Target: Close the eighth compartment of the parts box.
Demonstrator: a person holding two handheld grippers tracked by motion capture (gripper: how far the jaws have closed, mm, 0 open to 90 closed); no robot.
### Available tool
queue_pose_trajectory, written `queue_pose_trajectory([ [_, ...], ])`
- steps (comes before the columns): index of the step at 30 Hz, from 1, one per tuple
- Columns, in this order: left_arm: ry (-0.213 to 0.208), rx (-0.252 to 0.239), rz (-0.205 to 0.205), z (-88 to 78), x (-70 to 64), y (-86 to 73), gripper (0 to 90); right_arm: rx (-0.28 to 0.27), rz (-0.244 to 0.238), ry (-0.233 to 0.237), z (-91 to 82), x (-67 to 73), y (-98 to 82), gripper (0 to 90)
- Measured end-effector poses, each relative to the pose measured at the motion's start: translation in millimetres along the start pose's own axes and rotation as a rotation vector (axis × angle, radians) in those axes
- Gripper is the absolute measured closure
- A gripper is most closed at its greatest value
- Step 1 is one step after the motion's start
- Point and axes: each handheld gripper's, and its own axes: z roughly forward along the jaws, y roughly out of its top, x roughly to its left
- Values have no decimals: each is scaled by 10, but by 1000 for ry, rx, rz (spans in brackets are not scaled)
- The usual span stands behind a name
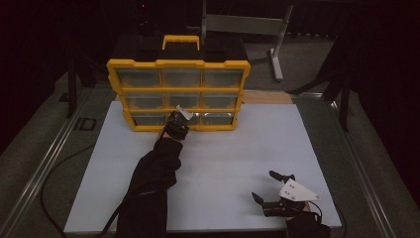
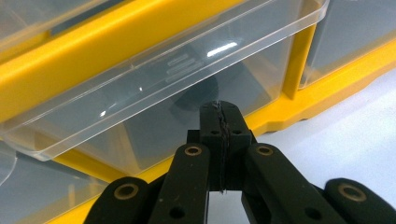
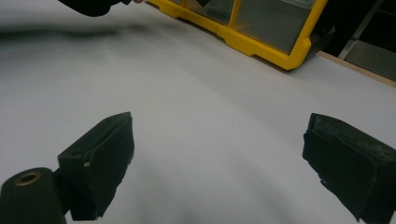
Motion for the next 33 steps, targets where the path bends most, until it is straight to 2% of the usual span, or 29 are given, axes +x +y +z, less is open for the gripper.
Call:
queue_pose_trajectory([
  [10,-12,13,1,22,-6,17,899,-2,-10,-4,-7,-3,5,89],
  [19,-33,15,-6,-28,15,-28,898,-1,-12,-9,-5,-7,4,89],
  [22,-56,21,-23,-68,42,-40,898,-1,-11,-12,-7,-7,6,89],
  [26,-62,15,-38,-125,73,-70,897,1,-10,-14,-5,-1,7,89],
  [29,-82,7,-66,-163,96,-99,897,0,-11,-15,-7,0,8,89],
  [33,-95,6,-77,-200,118,-126,883,3,-11,-15,-3,0,6,89],
])
